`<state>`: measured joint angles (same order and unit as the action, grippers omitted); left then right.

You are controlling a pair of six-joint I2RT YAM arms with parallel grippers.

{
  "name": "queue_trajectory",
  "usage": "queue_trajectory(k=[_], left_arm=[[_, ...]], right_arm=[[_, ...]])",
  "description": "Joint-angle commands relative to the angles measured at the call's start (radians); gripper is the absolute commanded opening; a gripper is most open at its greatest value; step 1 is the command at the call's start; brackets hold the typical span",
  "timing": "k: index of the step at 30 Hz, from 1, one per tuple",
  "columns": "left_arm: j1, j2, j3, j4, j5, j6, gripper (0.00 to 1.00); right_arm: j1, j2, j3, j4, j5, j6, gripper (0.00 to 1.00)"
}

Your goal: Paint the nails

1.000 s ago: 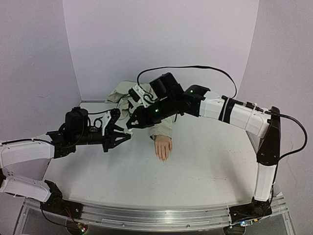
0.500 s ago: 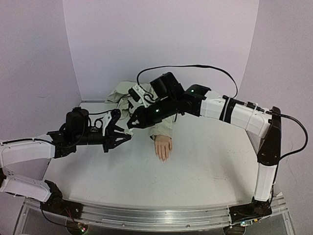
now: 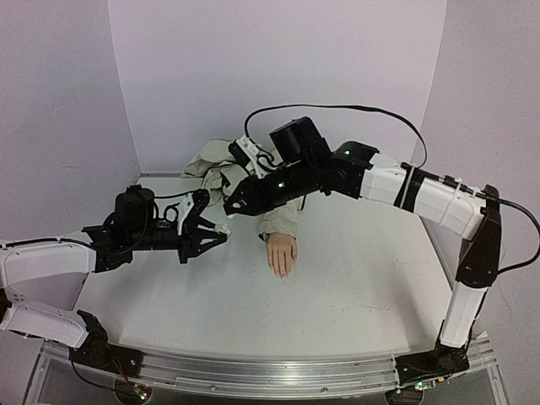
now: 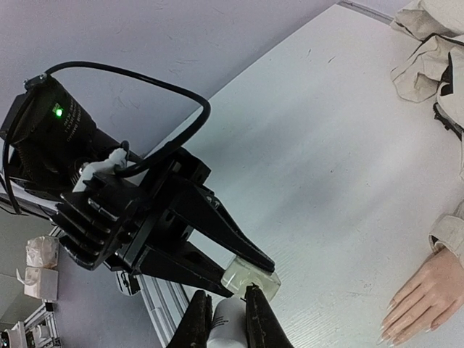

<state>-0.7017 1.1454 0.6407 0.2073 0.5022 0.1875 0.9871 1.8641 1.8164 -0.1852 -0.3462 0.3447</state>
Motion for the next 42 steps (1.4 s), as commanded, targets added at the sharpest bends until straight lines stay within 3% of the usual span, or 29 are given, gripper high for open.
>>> queue_trajectory(k=[1,11,16,21,26,31,42], left_arm=[[-0.004,-0.007,0.024,0.021,0.006,0.016,0.0],[-0.004,-0.064,-0.005,0.021,-0.063,-0.062,0.0],[-0.002,-0.153,-0.014,0.015,-0.183,-0.174,0.0],[0.006,-0.248,0.049,-0.023,-0.177,-0.307,0.0],[0.034,-0.271,0.167,-0.125,-0.162,-0.339,0.0],[0.078,-0.258,0.26,-0.158,-0.166,-0.306,0.0],[0.156,-0.201,0.311,-0.157,-0.131,-0.189,0.0]], right_arm=[[0.001,-0.084,-0.023,0.045,0.02,0.001,0.0],[-0.035,-0.24,-0.236,0.149,0.058,-0.063,0.0],[-0.06,-0.375,-0.453,0.274,0.055,-0.262,0.0],[-0.075,-0.473,-0.666,0.352,-0.035,-0.571,0.0],[-0.174,-0.504,-0.778,0.368,-0.162,-0.669,0.0],[-0.238,-0.445,-0.831,0.385,-0.175,-0.67,0.0],[-0.246,-0.189,-0.743,0.362,-0.205,-0.704,0.0]])
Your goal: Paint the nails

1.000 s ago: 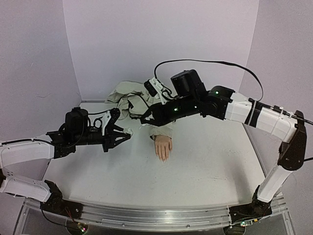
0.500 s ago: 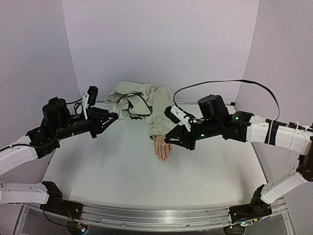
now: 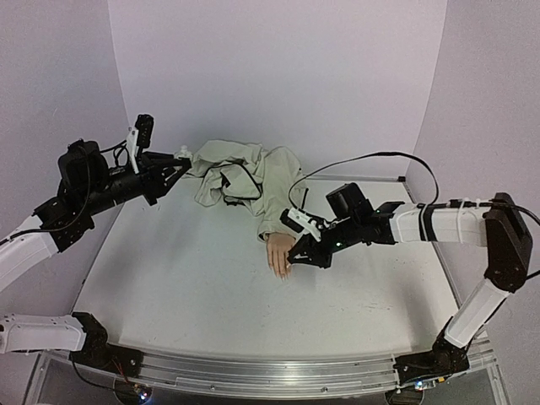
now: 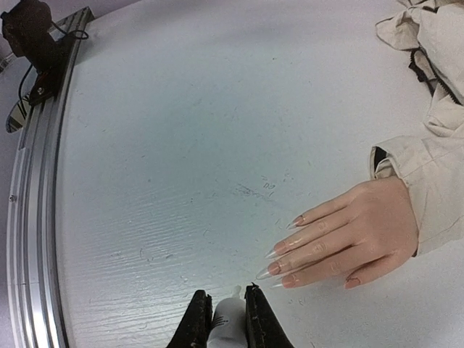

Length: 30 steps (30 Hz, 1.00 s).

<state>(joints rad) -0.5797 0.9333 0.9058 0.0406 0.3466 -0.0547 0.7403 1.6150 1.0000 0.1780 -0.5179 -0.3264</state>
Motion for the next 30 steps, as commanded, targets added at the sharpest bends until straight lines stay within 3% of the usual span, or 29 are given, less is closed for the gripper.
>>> queue_trajectory(k=[1,10,17,30], left_arm=[[0.042,0.014,0.043,0.009,0.025,0.067,0.0],[0.089,0.03,0.001,0.028,0.032,0.162,0.0],[0.175,0.036,-0.015,0.051,0.082,0.127,0.0],[0.195,0.044,-0.019,0.059,0.111,0.119,0.0]], right_arm=[[0.001,0.081,0.078,-0.007,-0.024,-0.039,0.0],[0.001,0.161,0.094,-0.012,-0.019,-0.048,0.0],[0.001,0.212,0.108,-0.002,-0.002,-0.051,0.0],[0.001,0.249,0.123,0.021,0.041,-0.054,0.0]])
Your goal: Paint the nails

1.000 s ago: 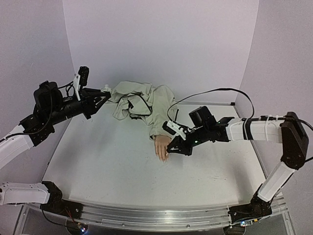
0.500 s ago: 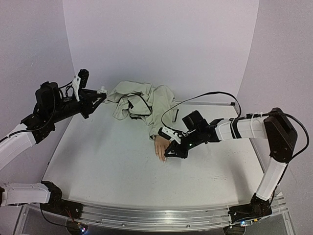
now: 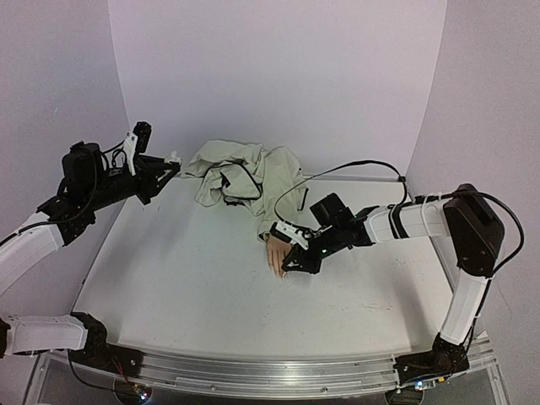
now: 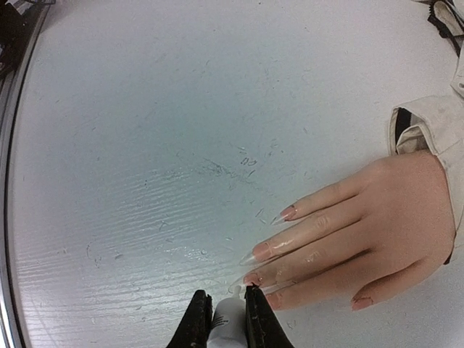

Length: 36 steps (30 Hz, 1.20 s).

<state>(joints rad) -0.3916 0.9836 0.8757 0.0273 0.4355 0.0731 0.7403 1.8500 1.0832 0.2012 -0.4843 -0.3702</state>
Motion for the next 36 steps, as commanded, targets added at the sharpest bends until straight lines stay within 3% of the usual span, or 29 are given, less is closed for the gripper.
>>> queue_trajectory(k=[1,36], left_arm=[[0.008,-0.005,0.011,0.073,0.026,-0.009,0.0],[0.01,0.003,0.009,0.076,0.053,-0.025,0.0]], right_arm=[[0.001,0.018,0.04,-0.002,0.01,-0.01,0.0],[0.002,0.04,0.046,-0.006,0.014,-0.012,0.0]])
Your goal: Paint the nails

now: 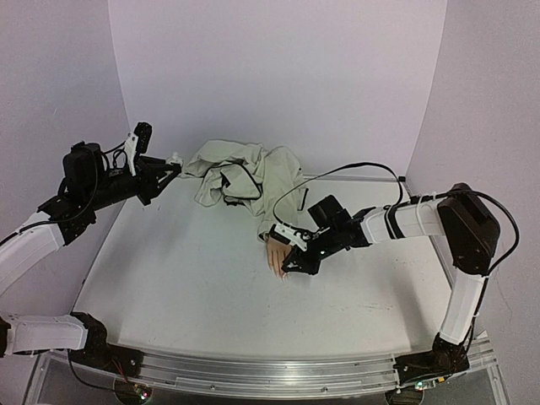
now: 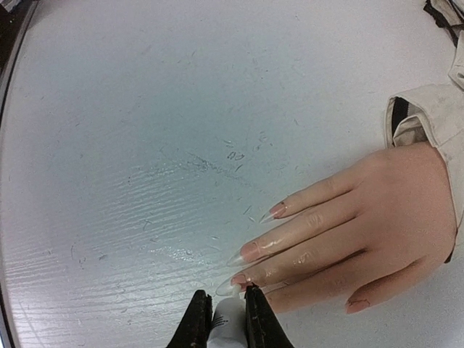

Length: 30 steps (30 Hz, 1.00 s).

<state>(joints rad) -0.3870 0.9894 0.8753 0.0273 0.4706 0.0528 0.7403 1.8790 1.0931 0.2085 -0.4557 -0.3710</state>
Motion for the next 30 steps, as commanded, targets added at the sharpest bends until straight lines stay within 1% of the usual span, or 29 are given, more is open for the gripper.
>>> queue_trajectory(k=[1,20,30], left_arm=[[0.005,-0.003,0.01,0.076,0.019,-0.005,0.0],[0.005,0.002,0.011,0.077,0.025,-0.011,0.0],[0.005,0.002,0.011,0.079,0.03,-0.013,0.0]], right_arm=[[0.002,0.012,0.036,-0.014,-0.015,-0.011,0.0],[0.01,0.022,0.042,-0.018,-0.014,-0.014,0.0],[0.01,0.012,0.035,0.002,0.013,-0.008,0.0]])
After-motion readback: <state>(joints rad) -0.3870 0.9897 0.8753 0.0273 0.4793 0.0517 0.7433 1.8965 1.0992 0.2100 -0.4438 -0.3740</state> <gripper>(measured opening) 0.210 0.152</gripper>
